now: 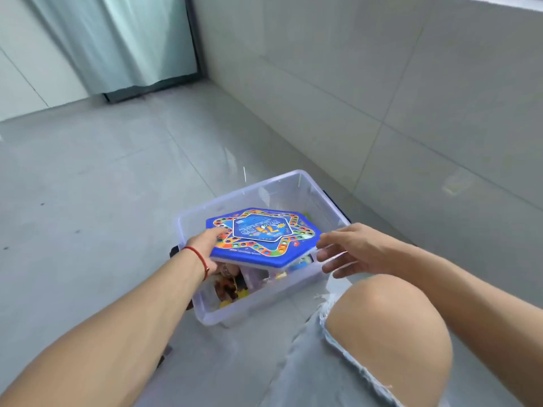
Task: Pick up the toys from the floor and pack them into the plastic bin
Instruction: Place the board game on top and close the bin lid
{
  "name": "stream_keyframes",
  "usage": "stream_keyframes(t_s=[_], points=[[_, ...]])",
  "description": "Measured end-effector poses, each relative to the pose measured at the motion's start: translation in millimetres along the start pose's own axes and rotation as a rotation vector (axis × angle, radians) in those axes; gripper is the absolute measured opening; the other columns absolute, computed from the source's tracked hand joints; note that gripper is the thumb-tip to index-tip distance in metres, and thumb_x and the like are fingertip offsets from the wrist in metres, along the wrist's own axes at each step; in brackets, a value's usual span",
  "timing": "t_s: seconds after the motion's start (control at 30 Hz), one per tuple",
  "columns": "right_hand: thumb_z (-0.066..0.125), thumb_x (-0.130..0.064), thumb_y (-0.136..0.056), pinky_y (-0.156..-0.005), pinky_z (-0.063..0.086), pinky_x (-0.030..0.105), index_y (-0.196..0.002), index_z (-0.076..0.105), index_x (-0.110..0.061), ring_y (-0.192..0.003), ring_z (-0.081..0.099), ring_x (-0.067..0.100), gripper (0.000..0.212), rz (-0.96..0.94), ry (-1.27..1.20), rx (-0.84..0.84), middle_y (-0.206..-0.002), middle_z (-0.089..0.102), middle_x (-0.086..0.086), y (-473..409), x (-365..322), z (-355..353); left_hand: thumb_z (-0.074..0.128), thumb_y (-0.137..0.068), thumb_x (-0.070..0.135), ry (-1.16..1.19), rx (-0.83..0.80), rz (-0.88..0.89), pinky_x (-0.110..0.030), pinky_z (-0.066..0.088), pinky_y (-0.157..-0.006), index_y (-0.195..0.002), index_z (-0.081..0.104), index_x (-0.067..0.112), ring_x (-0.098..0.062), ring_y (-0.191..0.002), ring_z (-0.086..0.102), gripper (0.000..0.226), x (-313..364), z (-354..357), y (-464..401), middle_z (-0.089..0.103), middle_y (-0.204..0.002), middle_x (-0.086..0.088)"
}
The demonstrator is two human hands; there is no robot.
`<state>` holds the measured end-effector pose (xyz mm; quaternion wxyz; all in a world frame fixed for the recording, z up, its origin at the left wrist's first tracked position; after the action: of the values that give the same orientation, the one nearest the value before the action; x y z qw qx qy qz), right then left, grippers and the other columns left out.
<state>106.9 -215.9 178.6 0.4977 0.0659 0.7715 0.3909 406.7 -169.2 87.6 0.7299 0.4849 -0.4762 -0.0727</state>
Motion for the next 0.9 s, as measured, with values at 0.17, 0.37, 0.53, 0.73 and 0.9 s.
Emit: stream_keyframes(t_s=[0.17, 0.37, 0.53, 0.73, 0.9], points=[[0.057, -0.025, -0.096, -0.089, 0.058, 0.039, -0.119, 0.067, -0.028, -0.1, 0.068, 0.017, 0.025, -0.174, 0.325, 0.027, -0.118, 0.067, -0.005, -17, 9, -1, 0.067, -0.065, -0.004, -0.047, 0.194, 0.174, -0.052, 0.06, -0.07, -0.086, 0.065, 0.005, -0.032, -0.072, 0.071, 0.022, -31, -13, -18, 0.073, -0.089, -0.017], [0.043, -0.032, -0.103, -0.116, 0.026, 0.037, -0.148, 0.04, -0.045, -0.143, 0.032, 0.004, 0.047, -0.388, 0.968, 0.019, -0.157, 0.033, -0.021, -42, 13, 13, 0.07, -0.085, 0.016, -0.322, 0.363, 0.315, -0.028, 0.053, -0.067, -0.115, 0.055, 0.016, -0.019, -0.082, 0.065, 0.034, -30, -22, -26, 0.067, -0.106, -0.002], [0.032, -0.044, -0.105, -0.116, 0.001, 0.062, -0.15, 0.028, -0.052, -0.15, 0.015, 0.006, 0.047, -0.266, 1.17, -0.053, -0.16, 0.019, -0.029, -63, 46, 27, 0.058, -0.095, 0.03, -0.931, 0.385, 0.54, -0.037, 0.047, -0.093, -0.132, 0.049, 0.014, -0.03, -0.119, 0.051, 0.041, -17, -8, -28, 0.051, -0.129, -0.014], [0.036, -0.05, -0.101, -0.114, -0.001, 0.065, -0.152, 0.022, -0.053, -0.15, 0.014, 0.007, 0.053, -0.284, 1.242, -0.054, -0.162, 0.015, -0.028, -66, 47, 29, 0.043, -0.095, 0.045, -1.43, 0.115, 0.822, -0.05, 0.015, -0.119, -0.14, 0.046, 0.04, -0.025, -0.145, 0.021, 0.046, -52, 44, -14, 0.027, -0.159, -0.004], [0.055, -0.042, -0.096, -0.12, 0.004, 0.059, -0.149, 0.032, -0.05, -0.151, 0.015, 0.005, 0.059, -0.351, 1.02, -0.059, -0.164, 0.015, -0.019, -57, 31, 21, 0.043, -0.089, 0.036, -1.105, 0.112, 0.924, -0.036, 0.027, -0.114, -0.126, 0.062, 0.021, -0.023, -0.127, 0.047, 0.045, -24, 29, 20, 0.057, -0.132, -0.004]])
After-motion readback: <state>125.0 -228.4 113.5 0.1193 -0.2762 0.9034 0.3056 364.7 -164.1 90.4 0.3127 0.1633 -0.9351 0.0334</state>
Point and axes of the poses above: each hand's wrist, its own y-axis away from the middle knuckle, its own z-axis out of the palm, x = y × z, the point moved 9 cm from there along -y, towards the middle knuckle
